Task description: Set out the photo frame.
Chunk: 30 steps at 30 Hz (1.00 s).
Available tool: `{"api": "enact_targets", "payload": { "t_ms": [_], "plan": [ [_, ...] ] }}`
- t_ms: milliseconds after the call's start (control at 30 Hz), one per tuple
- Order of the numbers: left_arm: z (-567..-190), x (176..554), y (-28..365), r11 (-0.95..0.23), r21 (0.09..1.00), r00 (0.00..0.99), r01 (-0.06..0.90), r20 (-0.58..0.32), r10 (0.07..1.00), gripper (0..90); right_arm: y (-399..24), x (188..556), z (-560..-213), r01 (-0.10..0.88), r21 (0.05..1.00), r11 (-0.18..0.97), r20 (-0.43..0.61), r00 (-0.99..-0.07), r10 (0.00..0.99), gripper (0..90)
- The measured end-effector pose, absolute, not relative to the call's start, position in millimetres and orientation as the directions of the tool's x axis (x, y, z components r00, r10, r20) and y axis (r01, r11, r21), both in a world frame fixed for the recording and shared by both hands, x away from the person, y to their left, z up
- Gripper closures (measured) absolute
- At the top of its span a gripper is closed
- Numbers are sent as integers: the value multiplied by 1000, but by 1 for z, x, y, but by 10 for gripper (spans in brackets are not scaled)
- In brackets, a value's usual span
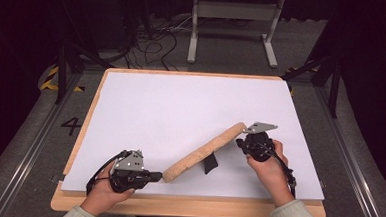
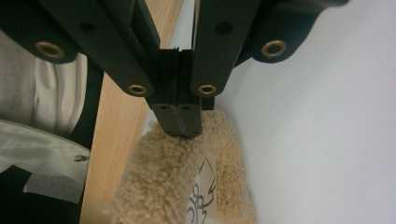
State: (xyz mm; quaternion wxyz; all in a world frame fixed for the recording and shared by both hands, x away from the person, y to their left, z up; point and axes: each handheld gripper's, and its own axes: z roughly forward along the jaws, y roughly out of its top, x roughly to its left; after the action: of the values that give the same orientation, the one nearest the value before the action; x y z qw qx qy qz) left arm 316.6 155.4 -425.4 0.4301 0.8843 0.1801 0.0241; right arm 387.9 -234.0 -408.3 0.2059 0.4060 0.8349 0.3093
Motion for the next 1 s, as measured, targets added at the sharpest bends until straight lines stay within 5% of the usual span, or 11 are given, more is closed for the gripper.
{"api": "enact_targets", "payload": {
  "t_ms": [367,1000],
  "plan": [
    [-423,323,163,-538,786,935,303,-137,326,867,-187,333,-406,401,766,502,-35,-754,656,900],
    [-426,331,169,-508,787,903,351,-141,405,878,-143,319,-440,351,784,512,-48,-788,613,900]
  ]
}}
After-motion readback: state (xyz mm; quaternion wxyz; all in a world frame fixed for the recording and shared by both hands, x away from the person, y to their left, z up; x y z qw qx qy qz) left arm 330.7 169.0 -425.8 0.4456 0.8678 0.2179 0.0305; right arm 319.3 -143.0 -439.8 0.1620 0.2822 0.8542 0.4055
